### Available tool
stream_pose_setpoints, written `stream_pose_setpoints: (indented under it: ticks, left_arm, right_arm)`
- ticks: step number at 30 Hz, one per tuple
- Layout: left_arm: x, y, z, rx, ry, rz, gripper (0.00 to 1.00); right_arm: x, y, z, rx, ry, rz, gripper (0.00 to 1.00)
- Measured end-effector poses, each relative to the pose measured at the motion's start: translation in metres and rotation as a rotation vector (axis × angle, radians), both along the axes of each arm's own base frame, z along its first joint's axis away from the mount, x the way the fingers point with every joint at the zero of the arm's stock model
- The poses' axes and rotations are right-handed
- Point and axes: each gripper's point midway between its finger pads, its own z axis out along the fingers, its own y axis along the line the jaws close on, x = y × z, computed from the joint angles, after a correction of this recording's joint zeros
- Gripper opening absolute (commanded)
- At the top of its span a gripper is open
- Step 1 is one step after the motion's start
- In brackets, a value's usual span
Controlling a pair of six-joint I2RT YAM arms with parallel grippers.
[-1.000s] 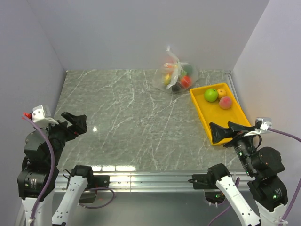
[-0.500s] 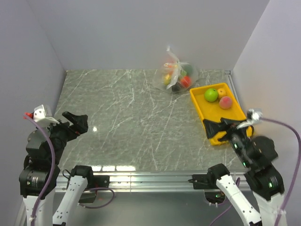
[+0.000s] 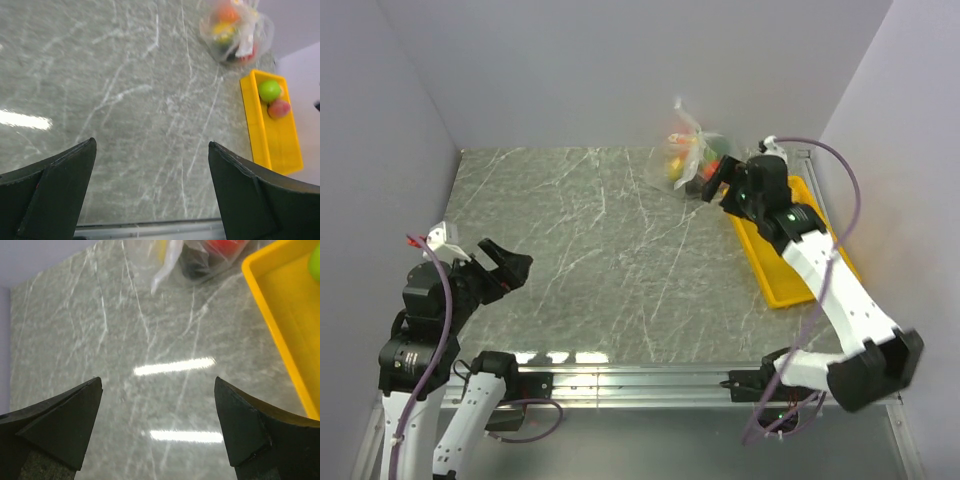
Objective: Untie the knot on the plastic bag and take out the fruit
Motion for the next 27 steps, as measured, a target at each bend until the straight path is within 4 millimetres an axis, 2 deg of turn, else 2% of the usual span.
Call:
stream_pose_setpoints:
  ticks: [4, 9, 11, 15, 18, 21, 24, 25, 27]
  left_arm:
    - [-0.003, -0.013, -0.006, -0.016, 0.021, -0.068, 0.99]
    - [-0.004, -0.023, 0.001, -0.017, 0.025, -0.117, 0.99]
    - [0.0, -0.024, 0.005, -0.019, 0.025, -0.122, 0.99]
    - [0.006, -0.028, 0.002, -0.021, 0.052, -0.13, 0.99]
    - [0.013, -0.032, 0.003, -0.032, 0.055, -0.145, 0.99]
    - [0.019, -0.039, 0.012, -0.059, 0.012, -0.166, 0.99]
    - [0.025, -0.043, 0.009, -0.081, 0.006, -0.172, 0.99]
    - [0.027, -0.044, 0.006, -0.083, 0.015, -0.171, 0.99]
    - [0.03, -0.045, 0.0, -0.089, 0.035, -0.167, 0.99]
  right_arm:
    - [0.05, 0.014, -0.016, 0.05, 0.023, -0.067, 0.98]
    - [0.12, 0.03, -0.037, 0.105, 0.03, -0.167, 0.98]
    - [0.144, 0.033, -0.052, 0.126, 0.034, -0.215, 0.98]
    - [0.179, 0.03, -0.086, 0.155, 0.06, -0.3, 0.98]
    - [0.21, 0.029, -0.108, 0.169, 0.076, -0.34, 0.93]
    - [0.24, 0.034, -0.122, 0.183, 0.067, -0.349, 0.85]
    - [0.255, 0.036, -0.14, 0.183, 0.074, -0.353, 0.66]
    - [0.255, 0.036, -0.147, 0.179, 0.083, -0.354, 0.51]
    - [0.256, 0.035, -0.156, 0.168, 0.094, -0.353, 0.35]
